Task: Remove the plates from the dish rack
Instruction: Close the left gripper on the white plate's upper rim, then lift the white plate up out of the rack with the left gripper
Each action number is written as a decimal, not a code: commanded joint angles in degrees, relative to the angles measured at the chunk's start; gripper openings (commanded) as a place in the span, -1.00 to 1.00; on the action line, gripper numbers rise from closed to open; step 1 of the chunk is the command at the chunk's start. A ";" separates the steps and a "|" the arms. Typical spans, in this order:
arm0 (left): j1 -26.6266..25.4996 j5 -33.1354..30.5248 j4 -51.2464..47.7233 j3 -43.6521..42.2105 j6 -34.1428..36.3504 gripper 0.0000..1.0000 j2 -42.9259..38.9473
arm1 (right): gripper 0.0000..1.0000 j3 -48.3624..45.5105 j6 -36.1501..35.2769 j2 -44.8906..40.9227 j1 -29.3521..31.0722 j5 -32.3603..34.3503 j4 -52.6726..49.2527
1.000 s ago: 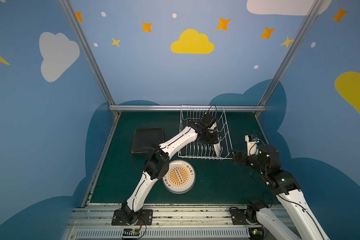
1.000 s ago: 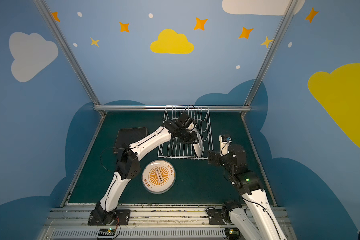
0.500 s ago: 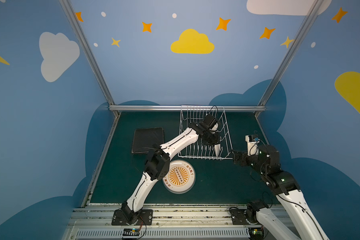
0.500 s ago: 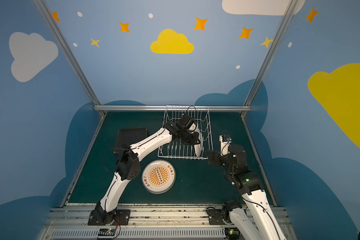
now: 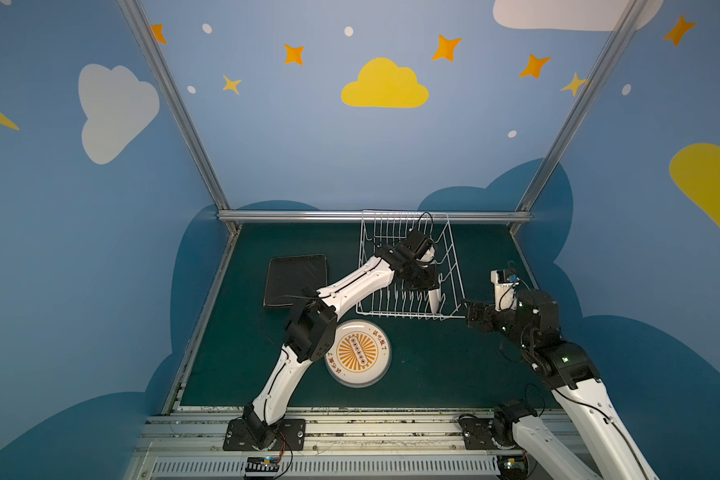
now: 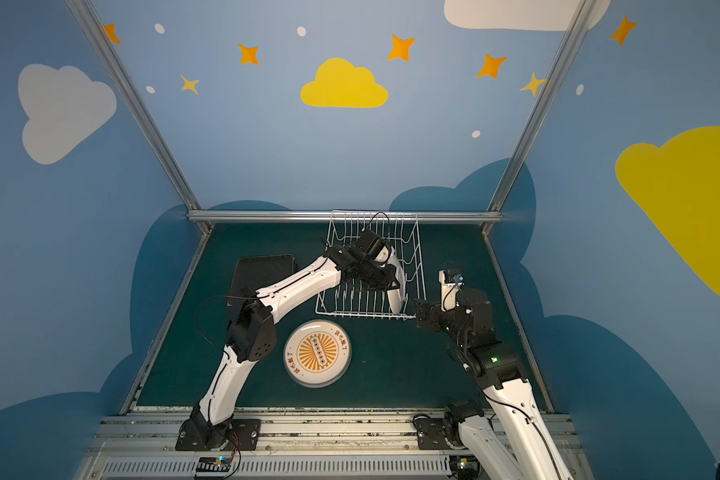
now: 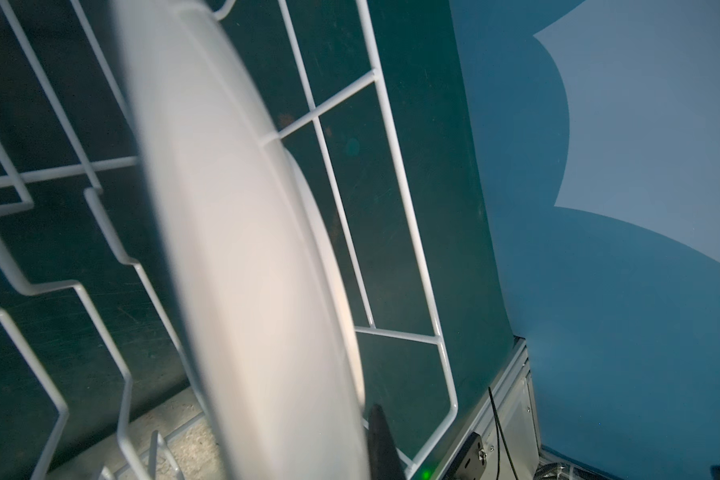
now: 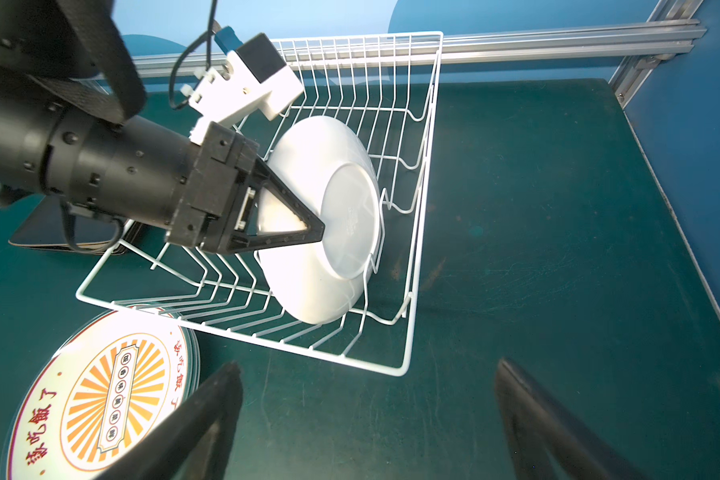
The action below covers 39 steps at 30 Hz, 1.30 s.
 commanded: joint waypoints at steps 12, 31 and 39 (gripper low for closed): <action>0.62 0.77 6.35 -6.73 4.58 -0.94 -15.17 | 0.88 3.28 4.26 2.00 -0.71 -2.00 3.88; -1.97 -19.70 23.73 -37.82 33.82 -0.94 -40.79 | 0.88 10.13 14.71 9.76 -4.03 -12.62 5.66; -4.13 -33.30 25.64 -47.43 49.51 -0.95 -47.23 | 0.88 15.17 20.23 15.24 -5.29 -21.94 7.35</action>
